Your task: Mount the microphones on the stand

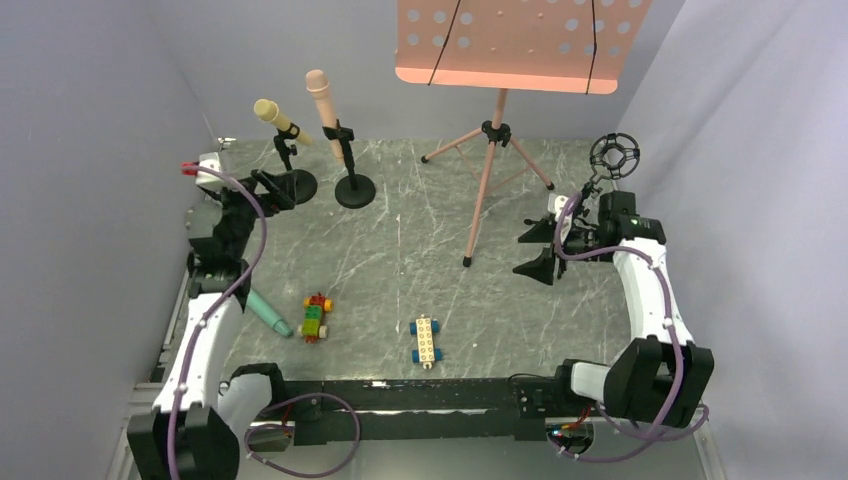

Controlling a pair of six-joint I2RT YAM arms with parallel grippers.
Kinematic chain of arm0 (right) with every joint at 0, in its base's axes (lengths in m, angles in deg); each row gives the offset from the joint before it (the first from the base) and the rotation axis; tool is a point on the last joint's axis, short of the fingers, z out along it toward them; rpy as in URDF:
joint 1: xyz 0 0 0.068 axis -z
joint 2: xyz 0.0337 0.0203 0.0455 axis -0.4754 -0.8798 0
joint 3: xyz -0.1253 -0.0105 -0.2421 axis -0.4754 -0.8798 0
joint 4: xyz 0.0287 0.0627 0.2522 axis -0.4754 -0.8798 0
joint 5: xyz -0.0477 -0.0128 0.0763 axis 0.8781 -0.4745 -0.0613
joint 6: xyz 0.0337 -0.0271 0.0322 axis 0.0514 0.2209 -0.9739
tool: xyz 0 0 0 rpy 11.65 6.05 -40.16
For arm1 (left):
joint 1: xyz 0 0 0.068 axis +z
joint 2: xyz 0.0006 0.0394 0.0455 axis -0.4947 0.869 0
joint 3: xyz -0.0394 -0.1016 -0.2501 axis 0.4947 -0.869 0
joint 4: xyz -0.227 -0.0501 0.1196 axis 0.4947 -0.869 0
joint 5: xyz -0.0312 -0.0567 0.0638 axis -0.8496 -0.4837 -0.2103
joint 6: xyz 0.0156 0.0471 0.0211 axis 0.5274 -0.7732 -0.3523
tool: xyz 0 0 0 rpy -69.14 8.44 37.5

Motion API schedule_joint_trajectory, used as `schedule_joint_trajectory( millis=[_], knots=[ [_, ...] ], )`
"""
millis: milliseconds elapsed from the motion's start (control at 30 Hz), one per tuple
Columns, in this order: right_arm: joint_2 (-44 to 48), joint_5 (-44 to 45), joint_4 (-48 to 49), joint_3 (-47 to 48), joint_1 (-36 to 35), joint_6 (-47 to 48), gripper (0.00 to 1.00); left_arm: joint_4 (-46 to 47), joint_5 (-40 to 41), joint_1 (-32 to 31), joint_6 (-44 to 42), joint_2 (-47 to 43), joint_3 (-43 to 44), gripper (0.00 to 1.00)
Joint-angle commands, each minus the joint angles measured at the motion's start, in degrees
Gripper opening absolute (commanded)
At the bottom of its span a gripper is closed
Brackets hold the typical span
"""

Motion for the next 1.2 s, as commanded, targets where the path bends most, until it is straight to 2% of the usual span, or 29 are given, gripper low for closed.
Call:
schedule_joint_trajectory(
  millis=[0,100,167,267,367,500,633,733,900,1000,1167],
  knots=[
    [4.46,-2.39,4.57,5.75,1.76,-8.91,0.76,-24.32,-15.35,2.63,-1.64,-7.55,7.86,0.99],
    [6.93,1.95,7.30,9.64,1.94,-18.65,0.77,-34.30,-20.06,2.82,-8.78,-10.26,9.86,0.99],
    [8.38,5.40,8.86,12.72,2.02,-25.02,0.78,-39.07,-18.04,2.65,-11.25,-12.90,7.65,0.99],
    [10.85,11.46,14.73,15.55,2.57,-38.93,0.80,-35.49,-15.08,2.63,-10.56,-18.82,0.33,0.99],
    [13.73,17.02,22.08,15.44,3.41,-54.40,0.88,-32.82,-14.02,2.65,-10.57,-22.39,-4.90,0.99],
    [15.39,19.51,28.90,12.82,5.54,-68.36,0.92,-37.62,-11.33,2.03,-14.12,-21.81,-2.09,0.99],
    [16.65,22.25,38.08,7.57,11.22,-80.35,0.96,-37.20,-12.01,1.18,-13.96,-20.95,-1.29,0.99],
    [16.49,26.16,39.86,5.24,14.48,-82.96,0.96,-37.82,-12.97,0.91,-13.66,-20.33,-1.11,0.99],
    [17.84,32.34,44.02,0.11,15.56,-86.83,0.95,-37.89,-12.79,0.78,-13.56,-20.74,-1.50,0.99],
    [17.32,33.51,46.77,-2.93,15.56,-85.35,0.95,-37.68,-12.81,0.80,-13.52,-20.55,-1.57,0.99],
    [14.39,29.02,51.66,-7.53,15.56,-78.01,0.95,-37.55,-12.94,0.80,-13.38,-20.55,-1.68,0.99]
  ],
)
